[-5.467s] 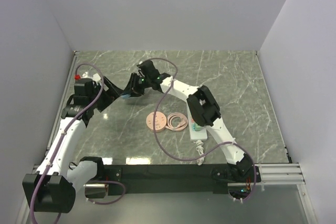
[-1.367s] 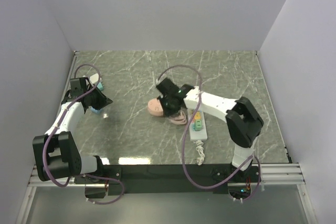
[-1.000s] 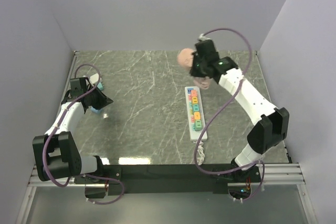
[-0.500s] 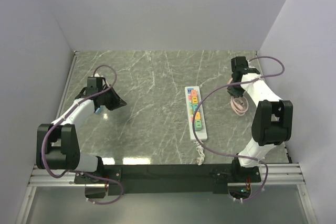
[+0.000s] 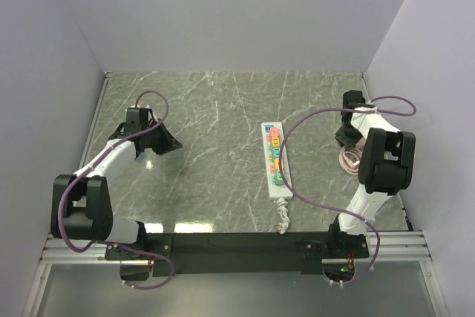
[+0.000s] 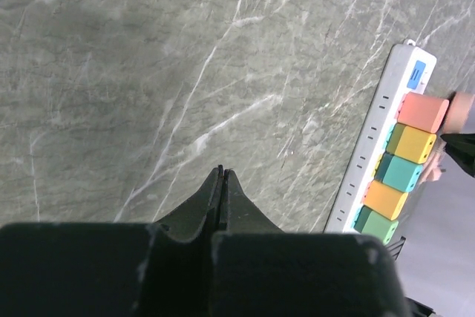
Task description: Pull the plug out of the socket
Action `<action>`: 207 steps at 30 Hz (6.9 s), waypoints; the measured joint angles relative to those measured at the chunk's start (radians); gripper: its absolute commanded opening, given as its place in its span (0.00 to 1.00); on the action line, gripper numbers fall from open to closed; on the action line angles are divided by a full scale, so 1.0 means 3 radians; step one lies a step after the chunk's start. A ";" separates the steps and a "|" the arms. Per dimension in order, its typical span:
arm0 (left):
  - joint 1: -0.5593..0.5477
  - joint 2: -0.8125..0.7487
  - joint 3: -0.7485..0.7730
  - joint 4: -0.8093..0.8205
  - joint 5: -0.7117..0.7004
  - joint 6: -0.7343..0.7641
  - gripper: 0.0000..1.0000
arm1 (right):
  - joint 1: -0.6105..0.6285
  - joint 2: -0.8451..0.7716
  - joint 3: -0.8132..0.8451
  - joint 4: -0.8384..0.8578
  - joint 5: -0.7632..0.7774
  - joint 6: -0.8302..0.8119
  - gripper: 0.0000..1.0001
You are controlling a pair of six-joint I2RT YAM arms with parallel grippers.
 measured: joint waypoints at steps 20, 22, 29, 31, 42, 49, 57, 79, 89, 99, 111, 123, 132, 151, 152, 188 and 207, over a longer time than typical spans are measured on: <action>-0.0028 0.0003 0.0000 0.0001 0.0010 0.0003 0.01 | 0.0823 -0.1363 -0.0754 0.0318 -0.0725 -0.0008 0.00; -0.0041 0.0015 0.0000 0.0004 0.0017 0.0003 0.01 | 0.1033 -0.1315 -0.0890 0.0388 -0.0853 -0.0025 0.00; -0.0102 0.0076 0.0000 0.0005 0.0025 -0.0001 0.01 | 0.1456 -0.0834 -0.1180 0.0655 -0.1072 -0.0089 0.00; -0.0114 0.0076 -0.0001 0.0008 0.0025 -0.0003 0.01 | 0.1535 -0.0753 -0.1202 0.0715 -0.1132 -0.0103 0.00; -0.0130 0.0074 -0.0107 0.0019 0.0024 -0.0013 0.01 | 0.1954 -0.0278 -0.0772 0.1033 -0.1347 -0.0259 0.00; -0.0134 0.0074 -0.0107 0.0036 0.0028 -0.0062 0.01 | 0.2472 -0.0050 -0.0429 0.0992 -0.1635 -0.0153 0.00; -0.0443 0.0076 0.0056 -0.0027 -0.0079 -0.0252 0.39 | 0.2701 -0.0050 -0.0329 0.0846 -0.1676 0.0060 0.00; -0.1484 0.1129 0.1301 -0.1195 -0.1197 -0.1415 0.57 | 0.2698 -0.0418 -0.0278 0.0389 -0.1113 0.0153 0.53; -0.1499 0.1385 0.1717 -0.1199 -0.1002 -0.1306 0.10 | 0.2698 -0.0449 -0.0359 0.0394 -0.1169 0.0123 0.49; -0.1526 0.2260 0.2864 -0.1377 -0.0565 -0.0727 0.00 | 0.2698 -0.0749 -0.0404 0.0329 -0.1091 0.0037 0.60; -0.1532 0.2715 0.3539 -0.1563 -0.0224 -0.0249 0.03 | 0.2696 -0.0896 -0.0262 0.0282 -0.1132 -0.0397 0.63; -0.1583 0.2931 0.3976 -0.1947 -0.0282 -0.0053 0.23 | 0.2696 -0.0189 0.0281 0.0310 -0.1085 -0.0607 0.58; -0.1670 0.3031 0.4205 -0.2141 -0.0497 -0.0038 0.28 | 0.2700 -0.0195 0.0125 0.0538 -0.1169 -0.0532 0.48; -0.1532 0.2183 0.2949 -0.1506 -0.0738 -0.0126 0.59 | 0.2750 -0.0050 0.0262 0.0488 -0.1225 -0.0521 0.00; -0.1504 0.2047 0.2764 -0.1414 -0.0736 -0.0140 0.59 | 0.2750 -0.0050 0.0263 0.0487 -0.1225 -0.0520 0.00; -0.1720 0.1658 0.1066 0.0643 0.0051 -0.0379 0.00 | 0.2735 0.0045 0.0451 0.0224 -0.1174 -0.0490 0.00; -0.1940 0.2033 0.1373 0.0902 0.0154 -0.0627 0.00 | 0.2693 -0.0186 0.0949 -0.0567 -0.0820 -0.0343 0.00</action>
